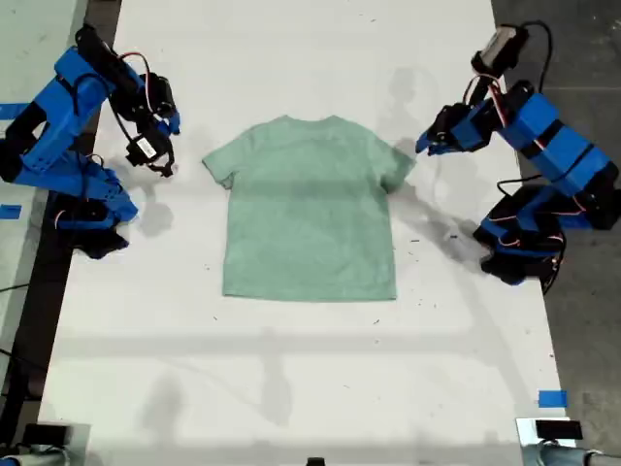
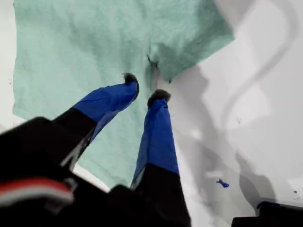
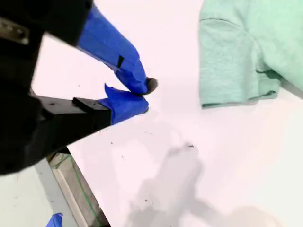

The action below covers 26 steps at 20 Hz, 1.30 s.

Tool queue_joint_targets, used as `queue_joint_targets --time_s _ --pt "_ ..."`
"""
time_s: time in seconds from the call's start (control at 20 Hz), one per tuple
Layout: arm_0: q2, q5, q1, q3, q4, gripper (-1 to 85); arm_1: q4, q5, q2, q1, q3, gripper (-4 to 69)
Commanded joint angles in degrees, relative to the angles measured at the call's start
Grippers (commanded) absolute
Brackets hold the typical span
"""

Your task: Fold tshirt

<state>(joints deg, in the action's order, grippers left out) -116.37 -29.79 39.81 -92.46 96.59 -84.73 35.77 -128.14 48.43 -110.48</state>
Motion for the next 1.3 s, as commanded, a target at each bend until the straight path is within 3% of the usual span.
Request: queue_joint_targets --time_s 0.0,0.1,0.2,0.3,0.6,0.8,0.95,1.0,1.05,1.25 --pt "3.78 -2.29 3.08 7.73 1.93 0.0 -0.70 4.48 5.01 2.64 10.11 9.7" --pt "4.04 -2.29 2.81 6.50 1.58 0.0 0.35 7.82 6.77 3.87 10.11 15.3" --pt "4.04 -2.20 2.55 5.01 1.14 0.0 5.01 11.60 6.86 5.80 5.45 24.7" --pt "4.04 -2.20 2.55 4.31 1.14 0.0 9.93 14.77 8.53 8.17 -0.26 29.5" --pt "3.96 -2.29 2.46 2.72 0.00 0.0 28.74 20.57 23.82 13.54 -12.04 31.6" --pt "3.87 -2.20 2.20 0.79 -1.14 0.0 30.59 21.53 36.21 13.62 -7.56 32.0" --pt "3.87 -2.11 1.76 -0.26 -2.02 0.0 29.09 23.12 41.31 13.45 -3.16 26.0" --pt "3.96 -2.02 1.58 -0.79 -2.20 0.1 28.65 23.12 42.63 13.36 -2.11 14.8" --pt "3.96 -2.02 1.49 -1.05 -2.20 0.8 27.60 21.88 43.77 13.36 -0.97 -0.9" --pt "3.52 -1.93 1.05 -2.02 -2.29 0.9 22.85 21.45 42.01 12.92 1.58 -0.8"
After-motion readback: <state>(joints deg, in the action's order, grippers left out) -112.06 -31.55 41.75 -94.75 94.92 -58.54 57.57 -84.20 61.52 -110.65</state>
